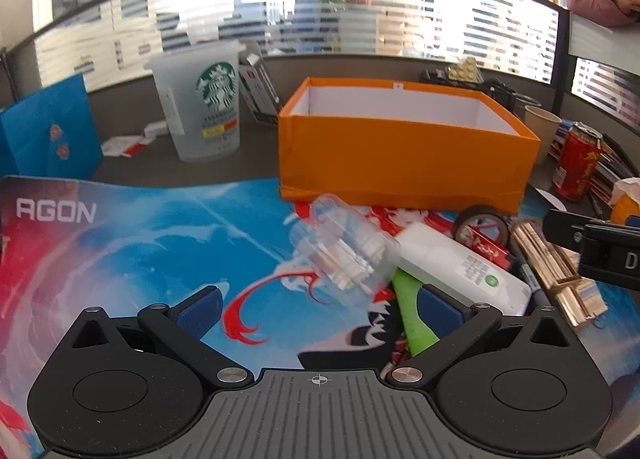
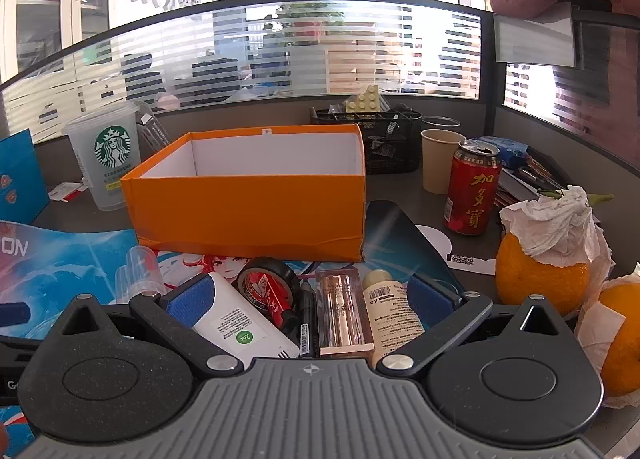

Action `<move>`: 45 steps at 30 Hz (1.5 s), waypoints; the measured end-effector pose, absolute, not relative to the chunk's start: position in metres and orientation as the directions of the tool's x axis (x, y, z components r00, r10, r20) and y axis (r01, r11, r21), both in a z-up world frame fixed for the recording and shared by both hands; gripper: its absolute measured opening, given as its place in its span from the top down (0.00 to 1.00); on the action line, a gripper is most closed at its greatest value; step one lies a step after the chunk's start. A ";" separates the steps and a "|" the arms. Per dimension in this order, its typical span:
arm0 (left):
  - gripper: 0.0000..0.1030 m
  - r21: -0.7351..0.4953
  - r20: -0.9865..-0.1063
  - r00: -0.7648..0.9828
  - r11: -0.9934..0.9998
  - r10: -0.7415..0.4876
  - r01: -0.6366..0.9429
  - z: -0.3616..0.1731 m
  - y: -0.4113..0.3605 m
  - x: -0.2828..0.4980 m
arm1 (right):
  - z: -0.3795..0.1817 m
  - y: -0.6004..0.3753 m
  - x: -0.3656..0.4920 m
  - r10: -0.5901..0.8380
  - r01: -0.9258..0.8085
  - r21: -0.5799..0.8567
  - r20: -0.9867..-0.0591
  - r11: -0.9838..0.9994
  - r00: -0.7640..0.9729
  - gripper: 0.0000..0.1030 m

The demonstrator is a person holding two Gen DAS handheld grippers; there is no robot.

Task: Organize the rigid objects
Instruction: 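Reach the left gripper to the stacked clear plastic cups while the right gripper reaches the cream lotion bottle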

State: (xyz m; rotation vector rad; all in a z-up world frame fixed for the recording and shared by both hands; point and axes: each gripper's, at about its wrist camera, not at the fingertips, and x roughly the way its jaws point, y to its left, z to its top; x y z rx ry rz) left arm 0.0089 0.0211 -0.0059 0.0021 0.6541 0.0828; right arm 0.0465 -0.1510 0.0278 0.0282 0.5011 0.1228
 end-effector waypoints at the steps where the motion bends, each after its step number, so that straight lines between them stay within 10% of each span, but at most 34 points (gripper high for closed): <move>1: 0.00 0.031 -0.600 0.796 0.996 0.081 -0.078 -0.007 0.021 0.009 | 0.027 -0.151 0.047 0.126 -0.115 0.053 -0.477 0.992 0.870 0.00; 9: 0.00 0.064 -0.645 0.759 0.996 0.085 -0.058 -0.018 0.047 0.011 | 0.023 -0.177 0.044 0.123 -0.191 -0.102 -0.464 0.976 0.877 0.00; 16: 0.00 -0.055 -0.679 0.734 0.997 0.008 -0.062 -0.035 0.073 0.005 | 0.006 -0.210 0.037 0.308 -0.346 0.017 -0.496 0.938 0.812 0.00; 45: 0.00 -0.052 -0.688 0.723 0.989 0.066 -0.139 -0.007 0.034 0.130 | -0.014 -0.238 0.118 0.261 -0.247 0.098 -0.530 0.964 0.807 0.00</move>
